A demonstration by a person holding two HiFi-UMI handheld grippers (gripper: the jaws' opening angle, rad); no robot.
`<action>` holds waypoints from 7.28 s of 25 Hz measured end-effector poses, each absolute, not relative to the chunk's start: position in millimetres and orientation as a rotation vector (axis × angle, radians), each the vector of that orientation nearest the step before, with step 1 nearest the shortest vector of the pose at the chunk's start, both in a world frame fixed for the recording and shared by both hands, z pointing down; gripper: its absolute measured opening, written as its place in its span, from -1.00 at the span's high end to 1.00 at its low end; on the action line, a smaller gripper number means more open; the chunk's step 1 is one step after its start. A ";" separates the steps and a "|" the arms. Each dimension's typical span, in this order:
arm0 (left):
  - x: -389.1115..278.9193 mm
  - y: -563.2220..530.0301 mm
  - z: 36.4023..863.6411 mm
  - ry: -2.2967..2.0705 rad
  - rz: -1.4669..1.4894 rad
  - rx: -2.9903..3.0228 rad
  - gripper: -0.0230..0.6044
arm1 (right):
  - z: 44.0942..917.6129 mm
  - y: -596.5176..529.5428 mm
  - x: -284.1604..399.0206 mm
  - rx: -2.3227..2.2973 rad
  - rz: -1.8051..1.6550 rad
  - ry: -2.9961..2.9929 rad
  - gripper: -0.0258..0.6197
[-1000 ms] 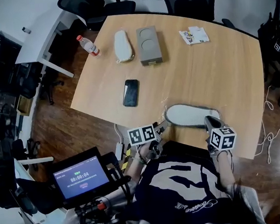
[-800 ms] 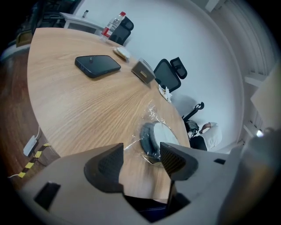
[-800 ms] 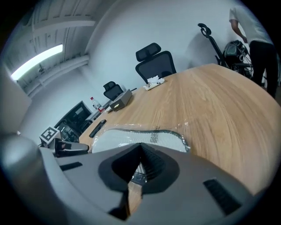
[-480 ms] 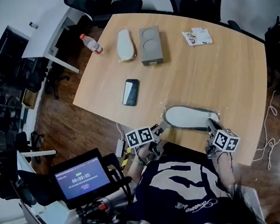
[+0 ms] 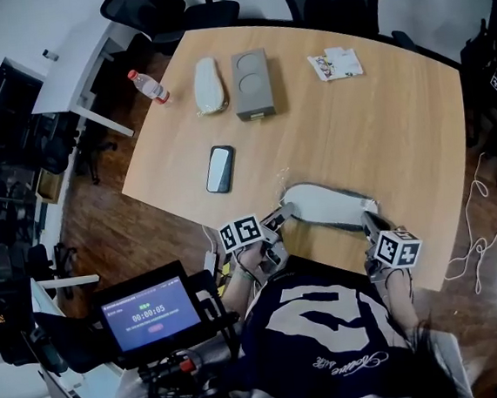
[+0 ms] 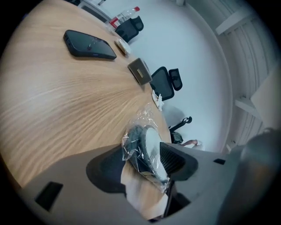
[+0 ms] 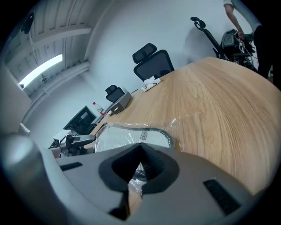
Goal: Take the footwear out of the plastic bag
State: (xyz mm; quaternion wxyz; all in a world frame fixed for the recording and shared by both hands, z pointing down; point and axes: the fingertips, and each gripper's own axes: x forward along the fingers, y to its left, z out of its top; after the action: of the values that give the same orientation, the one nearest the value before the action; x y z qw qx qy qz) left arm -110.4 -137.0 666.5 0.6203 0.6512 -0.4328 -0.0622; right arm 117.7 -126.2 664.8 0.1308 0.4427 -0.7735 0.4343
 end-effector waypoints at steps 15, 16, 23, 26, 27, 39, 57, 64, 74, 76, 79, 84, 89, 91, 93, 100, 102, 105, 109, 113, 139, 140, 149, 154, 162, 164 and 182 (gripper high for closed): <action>-117.3 -146.5 675.3 -1.068 -0.210 1.373 0.53 | 650.5 -113.3 180.4 1.348 1.241 -2.233 0.77; -117.0 -146.9 676.0 -1.068 -0.206 1.369 0.53 | 654.8 -111.1 188.3 1.341 1.259 -2.222 0.77; -115.7 -147.3 677.2 -1.063 -0.189 1.354 0.54 | 670.3 -108.0 192.2 1.075 1.187 -2.203 0.70; -115.4 -147.1 676.9 -1.065 -0.187 1.357 0.54 | 674.9 -108.3 185.6 0.989 1.080 -2.171 0.70; -115.2 -147.1 676.8 -1.065 -0.187 1.358 0.54 | 676.4 -107.3 181.9 0.956 1.051 -2.162 0.70; -117.2 -151.3 673.5 -1.122 -0.057 1.452 0.53 | 665.6 -105.5 165.7 0.840 1.112 -2.221 0.58; -114.7 -153.0 678.2 -1.091 -0.014 1.466 0.53 | 664.6 -111.3 141.1 0.662 1.267 -2.274 0.30; -111.7 -162.1 679.4 -1.081 -0.014 1.469 0.53 | 669.2 -126.0 125.5 0.615 1.299 -2.233 0.15; -120.5 -166.9 684.2 -1.100 -0.182 1.365 0.53 | 616.9 -151.2 126.4 0.785 1.509 -2.664 0.35; -122.1 -167.0 683.9 -1.102 -0.195 1.354 0.53 | 611.8 -153.5 124.0 0.805 1.486 -2.688 0.45; -123.9 -166.9 684.0 -1.102 -0.220 1.334 0.53 | 604.4 -157.0 121.6 0.828 1.476 -2.698 0.51; -123.0 -168.2 682.2 -1.072 -0.267 1.347 0.53 | 605.5 -159.7 123.5 0.884 1.476 -2.608 0.62; -121.3 -168.6 675.2 -1.064 -0.280 1.396 0.53 | 601.7 -156.1 134.4 0.912 1.532 -2.603 0.65; -121.8 -170.4 671.0 -1.065 -0.263 1.433 0.53 | 599.1 -154.4 140.5 0.921 1.554 -2.611 0.66; -119.7 -174.1 665.5 -1.057 -0.235 1.482 0.53 | 597.4 -152.9 143.9 0.923 1.560 -2.611 0.66; -118.5 -186.8 647.9 -1.018 -0.376 1.491 0.53 | 585.1 -150.2 144.0 0.871 1.758 -2.621 0.67; -117.5 -186.0 648.9 -1.017 -0.410 1.476 0.53 | 583.7 -150.7 145.1 0.879 1.756 -2.630 0.67; -120.8 -184.8 650.1 -1.025 -0.448 1.454 0.53 | 587.1 -147.0 145.2 0.874 1.722 -2.609 0.67; -126.3 -187.4 659.3 -1.080 -0.416 1.422 0.59 | 594.2 -142.6 144.7 0.876 1.652 -2.587 0.68; -132.0 -191.7 660.7 -1.134 -0.401 1.420 0.62 | 591.2 -140.1 135.1 0.894 1.632 -2.575 0.68; -167.0 -205.2 663.0 -1.545 0.323 1.625 0.88 | 553.9 -124.9 215.6 1.294 1.460 -2.483 0.69; -166.5 -205.0 663.5 -1.554 0.337 1.621 0.88 | 551.4 -124.7 217.9 1.311 1.454 -2.481 0.69; -179.0 -199.3 668.0 -1.661 0.432 1.569 0.88 | 522.2 -119.7 251.4 1.487 1.400 -2.485 0.69; -179.7 -198.5 670.3 -1.667 0.445 1.567 0.88 | 496.8 -118.8 263.5 1.587 1.356 -2.550 0.70; -175.7 -194.1 677.1 -1.674 0.478 1.539 0.88 | 453.1 -129.3 250.8 1.666 1.229 -2.664 0.70; -176.3 -193.2 680.4 -1.683 0.491 1.525 0.88 | 441.0 -135.4 247.5 1.700 1.196 -2.697 0.70; -118.0 -185.3 675.7 -1.533 0.229 1.496 0.88 | 487.7 -148.3 135.2 1.428 1.542 -2.765 0.70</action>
State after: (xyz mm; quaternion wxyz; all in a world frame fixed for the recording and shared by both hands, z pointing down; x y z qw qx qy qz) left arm -118.0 -185.3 675.7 0.4738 0.6115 -0.6267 0.0938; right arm 135.2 -148.3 487.7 -0.1648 0.4055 -0.7852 0.4379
